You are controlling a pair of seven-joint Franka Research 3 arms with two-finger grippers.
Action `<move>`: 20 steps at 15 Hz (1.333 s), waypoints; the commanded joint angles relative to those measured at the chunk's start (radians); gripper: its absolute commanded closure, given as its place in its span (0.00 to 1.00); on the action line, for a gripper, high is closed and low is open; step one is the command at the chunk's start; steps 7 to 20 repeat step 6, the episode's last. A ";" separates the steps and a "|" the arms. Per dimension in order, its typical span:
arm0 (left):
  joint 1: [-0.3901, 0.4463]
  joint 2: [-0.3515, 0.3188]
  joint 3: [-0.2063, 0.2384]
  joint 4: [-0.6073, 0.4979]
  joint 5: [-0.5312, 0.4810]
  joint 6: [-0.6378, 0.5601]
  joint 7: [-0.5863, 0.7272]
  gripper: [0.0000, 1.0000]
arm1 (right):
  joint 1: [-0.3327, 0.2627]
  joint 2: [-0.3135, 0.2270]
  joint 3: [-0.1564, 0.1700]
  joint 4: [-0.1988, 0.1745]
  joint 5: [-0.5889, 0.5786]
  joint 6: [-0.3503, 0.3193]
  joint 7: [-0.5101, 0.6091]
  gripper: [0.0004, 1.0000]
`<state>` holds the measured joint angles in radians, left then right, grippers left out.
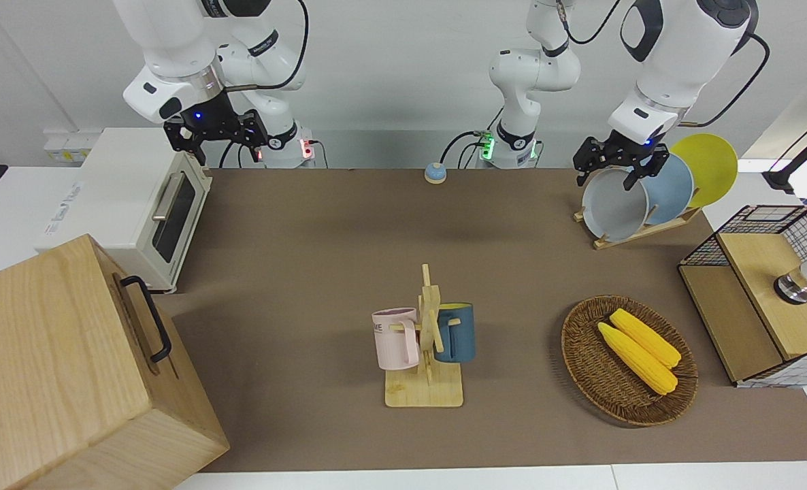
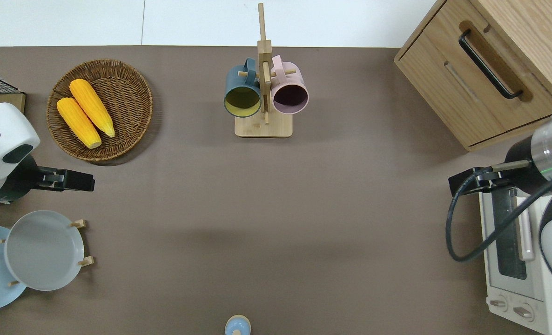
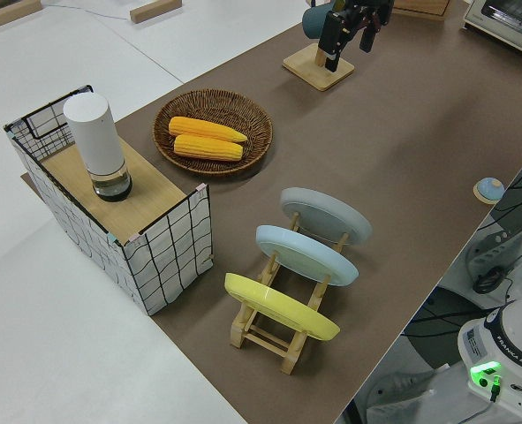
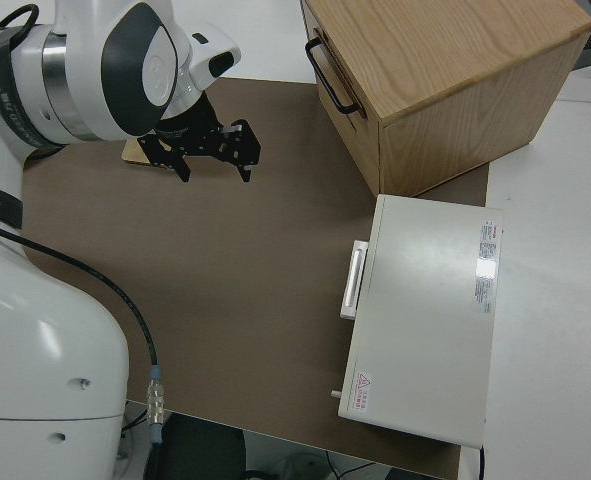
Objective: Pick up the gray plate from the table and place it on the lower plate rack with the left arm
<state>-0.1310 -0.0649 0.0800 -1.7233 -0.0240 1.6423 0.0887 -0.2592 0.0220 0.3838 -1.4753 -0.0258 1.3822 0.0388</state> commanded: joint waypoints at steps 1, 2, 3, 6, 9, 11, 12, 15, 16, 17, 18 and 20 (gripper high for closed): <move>-0.006 0.005 -0.014 0.030 0.027 -0.044 0.008 0.00 | -0.023 -0.002 0.021 0.007 -0.006 -0.011 0.012 0.02; -0.006 0.007 -0.013 0.045 0.026 -0.059 0.008 0.00 | -0.023 -0.002 0.021 0.007 -0.005 -0.011 0.012 0.02; -0.006 0.007 -0.013 0.047 0.027 -0.062 0.008 0.00 | -0.023 -0.002 0.021 0.007 -0.006 -0.011 0.012 0.02; -0.006 0.007 -0.013 0.047 0.027 -0.067 0.008 0.00 | -0.023 -0.002 0.021 0.007 -0.006 -0.011 0.012 0.02; -0.006 0.007 -0.013 0.047 0.027 -0.067 0.008 0.00 | -0.023 -0.002 0.021 0.007 -0.006 -0.011 0.012 0.02; -0.006 0.007 -0.013 0.047 0.027 -0.067 0.008 0.00 | -0.023 -0.002 0.021 0.007 -0.006 -0.011 0.012 0.02; -0.006 0.007 -0.013 0.047 0.027 -0.067 0.008 0.00 | -0.023 -0.002 0.021 0.007 -0.006 -0.011 0.012 0.02; -0.006 0.007 -0.013 0.047 0.027 -0.067 0.008 0.00 | -0.023 -0.002 0.021 0.007 -0.006 -0.011 0.012 0.02; -0.006 0.007 -0.013 0.047 0.027 -0.067 0.008 0.00 | -0.023 -0.002 0.021 0.007 -0.006 -0.011 0.012 0.02; -0.006 0.007 -0.013 0.047 0.027 -0.067 0.008 0.00 | -0.023 -0.002 0.021 0.007 -0.006 -0.011 0.012 0.02; -0.006 0.007 -0.013 0.047 0.027 -0.067 0.008 0.00 | -0.023 -0.002 0.021 0.007 -0.006 -0.011 0.012 0.02; -0.006 0.007 -0.013 0.047 0.027 -0.067 0.008 0.00 | -0.023 -0.002 0.021 0.007 -0.006 -0.011 0.012 0.02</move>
